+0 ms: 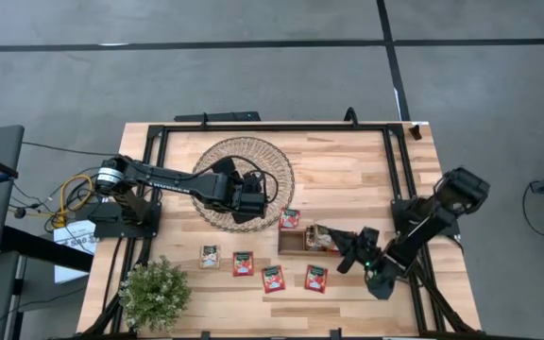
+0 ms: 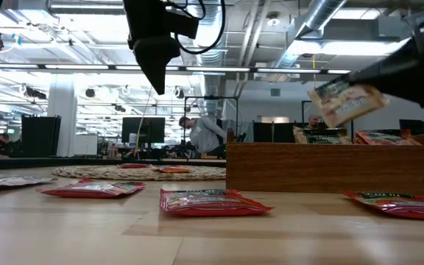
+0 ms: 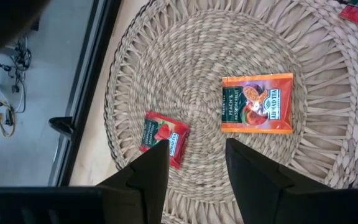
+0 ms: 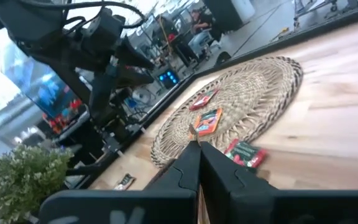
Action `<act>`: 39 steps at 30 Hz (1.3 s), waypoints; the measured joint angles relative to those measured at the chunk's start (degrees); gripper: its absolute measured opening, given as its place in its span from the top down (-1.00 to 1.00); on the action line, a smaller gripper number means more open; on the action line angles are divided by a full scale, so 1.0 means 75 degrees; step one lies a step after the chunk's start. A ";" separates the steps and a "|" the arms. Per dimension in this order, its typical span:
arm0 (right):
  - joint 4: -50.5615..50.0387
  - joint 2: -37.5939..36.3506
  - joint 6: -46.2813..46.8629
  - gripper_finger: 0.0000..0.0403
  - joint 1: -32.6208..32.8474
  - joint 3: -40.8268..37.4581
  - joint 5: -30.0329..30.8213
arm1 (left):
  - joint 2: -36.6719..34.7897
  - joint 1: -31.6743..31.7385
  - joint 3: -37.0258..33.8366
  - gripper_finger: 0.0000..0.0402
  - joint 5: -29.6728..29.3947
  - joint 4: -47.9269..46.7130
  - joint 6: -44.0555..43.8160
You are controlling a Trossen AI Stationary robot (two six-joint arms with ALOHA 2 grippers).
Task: Pick & Place Tea
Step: Put the brown tea bag into the middle section of the brown bin
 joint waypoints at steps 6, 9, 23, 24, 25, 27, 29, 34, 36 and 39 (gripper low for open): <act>0.0062 0.0594 0.0780 1.00 -0.0065 0.0020 0.0043 | -0.0003 0.0000 0.0000 0.25 0.0006 -0.0003 0.0026; 0.0063 0.0669 0.0781 1.00 -0.0127 0.0113 0.0036 | 0.0000 0.0000 0.0000 0.25 0.0036 -0.0006 0.0029; 0.0056 0.0078 -0.1451 1.00 -0.0175 0.0637 -0.0416 | 0.0000 0.0000 0.0000 0.25 0.0092 0.0194 0.0061; 0.0061 0.0017 -0.1687 1.00 -0.0227 0.0696 -0.0488 | 0.0000 0.0000 0.0000 0.25 0.0102 0.0214 0.0087; 0.0069 -0.0053 -0.1941 1.00 -0.0303 0.0736 -0.0645 | 0.0000 0.0000 0.0000 0.25 0.0128 0.0241 0.0125; 0.0062 -0.0158 -0.2564 1.00 -0.0501 0.0783 -0.1017 | 0.0000 -0.0003 0.0000 0.25 0.0157 0.0309 0.0172; 0.0063 -0.0179 -0.3052 1.00 -0.0757 0.0856 -0.1465 | 0.0000 0.0000 0.0000 0.25 0.0216 0.0361 0.0175; -0.0082 -0.0182 -0.3227 1.00 -0.1267 0.0868 -0.1954 | 0.0000 0.0000 0.0000 0.25 0.0379 0.0358 0.0175; -0.0183 -0.0182 -0.3228 1.00 -0.1329 0.0868 -0.1975 | 0.0000 0.0000 0.0000 0.25 0.0404 0.0354 0.0175; -0.0263 -0.0182 -0.3224 1.00 -0.1354 0.0868 -0.1983 | 0.0000 0.0000 0.0000 0.25 0.0405 0.0344 0.0179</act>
